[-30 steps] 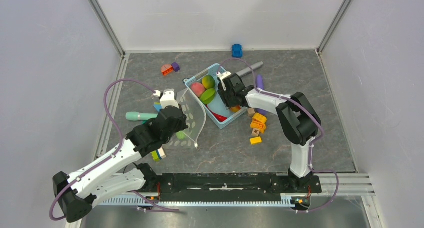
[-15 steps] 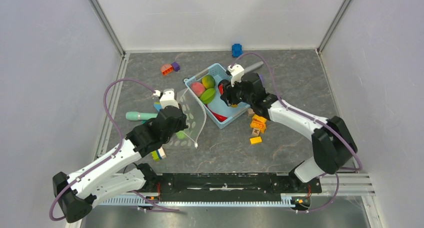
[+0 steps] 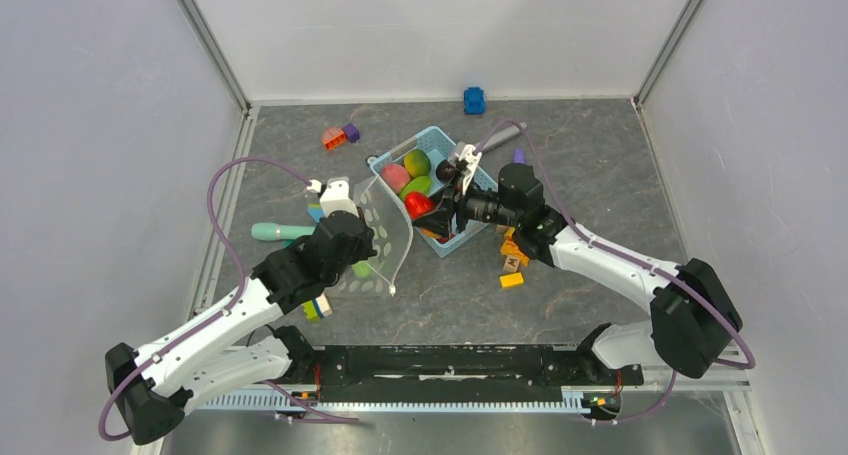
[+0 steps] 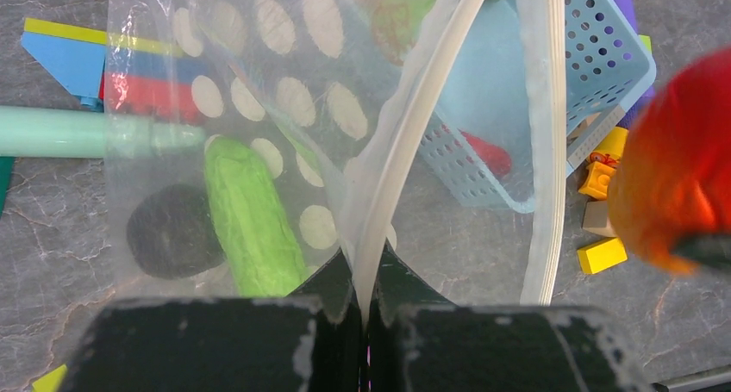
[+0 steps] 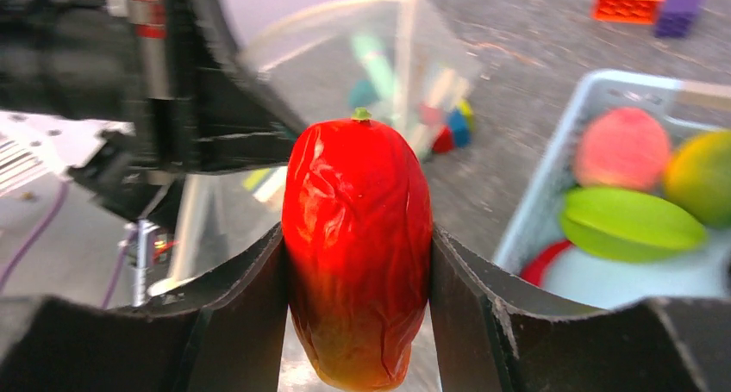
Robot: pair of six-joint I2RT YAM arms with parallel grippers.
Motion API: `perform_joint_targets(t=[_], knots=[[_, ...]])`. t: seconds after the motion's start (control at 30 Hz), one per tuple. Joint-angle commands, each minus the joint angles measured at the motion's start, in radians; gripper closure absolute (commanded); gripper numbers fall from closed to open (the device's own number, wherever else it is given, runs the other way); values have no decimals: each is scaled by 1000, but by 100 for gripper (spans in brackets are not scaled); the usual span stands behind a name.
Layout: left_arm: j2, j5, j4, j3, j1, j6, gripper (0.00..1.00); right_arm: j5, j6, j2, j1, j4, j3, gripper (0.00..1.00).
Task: Place the food in the zip-top bag and seal the zipper
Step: Pick up the fake fruit from the bin, then place the fake fruit in the zipper food storage bag.
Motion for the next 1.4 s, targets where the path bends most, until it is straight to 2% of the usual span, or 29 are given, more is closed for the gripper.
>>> perform_joint_targets(t=[0.0,0.23,0.43,0.63,1.03,1.17,1.37], knots=[[-6,2,49,-3,3,19,98,-114,64,-43,70,177,-14,90],[-10,7,51,-7,3,20,98,-42,100,-18,142,270,0,90],[-17,8,56,-13,3,19,98,48,97,35,180,275,39,87],[-25,9,60,-16,3,20,98,196,115,76,214,301,47,84],[-38,25,73,-24,3,23,98,527,185,117,261,199,82,81],[-40,32,76,-24,3,24,98,646,191,125,301,193,84,77],[-45,34,75,-25,3,24,98,696,192,157,336,161,116,65]])
